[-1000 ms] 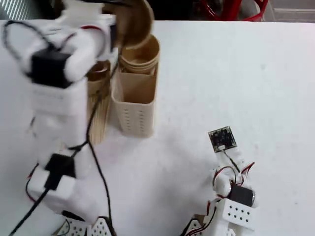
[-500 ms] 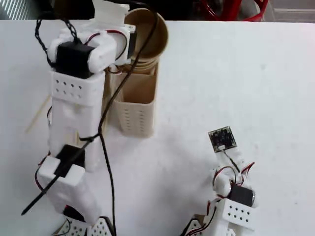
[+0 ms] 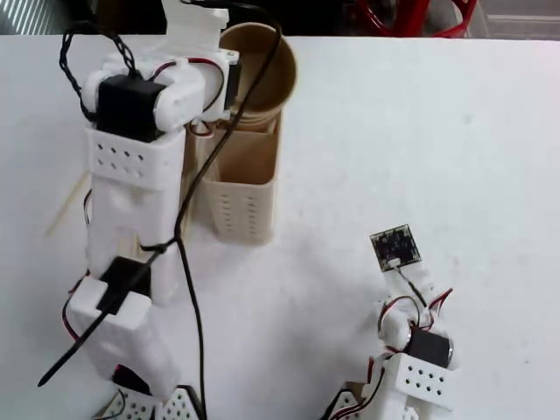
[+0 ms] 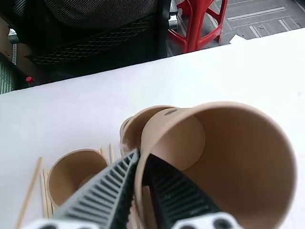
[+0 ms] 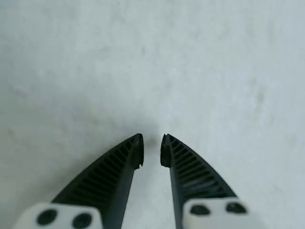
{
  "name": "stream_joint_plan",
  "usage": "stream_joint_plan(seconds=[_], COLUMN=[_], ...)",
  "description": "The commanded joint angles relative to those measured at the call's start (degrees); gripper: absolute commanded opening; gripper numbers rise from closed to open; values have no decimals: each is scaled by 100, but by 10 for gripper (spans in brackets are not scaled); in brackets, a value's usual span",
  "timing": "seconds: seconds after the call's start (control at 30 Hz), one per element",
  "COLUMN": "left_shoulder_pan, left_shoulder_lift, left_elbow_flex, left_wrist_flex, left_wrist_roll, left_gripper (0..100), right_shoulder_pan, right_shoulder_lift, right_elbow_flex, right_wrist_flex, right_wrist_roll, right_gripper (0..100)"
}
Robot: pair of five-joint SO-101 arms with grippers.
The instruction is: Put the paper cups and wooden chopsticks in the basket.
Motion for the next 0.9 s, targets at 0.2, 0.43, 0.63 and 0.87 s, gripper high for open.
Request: stream_joint_plan(seconds=[0.2,0.43,0.63,0.87], left_shoulder_pan=[-84,-277,-277,-251], left_shoulder_lift=[-31,-40,-40,-40], left_elbow_flex=[-229,26,536,571], left_wrist_flex=[26,18,-158,-246], left_wrist_roll=[35,35,26,26], left_gripper=[26,26,26,28], right_shoulder_pan=[31,31,31,31], right_shoulder_lift=[-40,-40,-40,-40], right_elbow_flex=[9,9,9,9], right_wrist_flex=[-119,-119,-119,-119], right_wrist_roll=[70,70,70,70], right_gripper=[74,74,74,74])
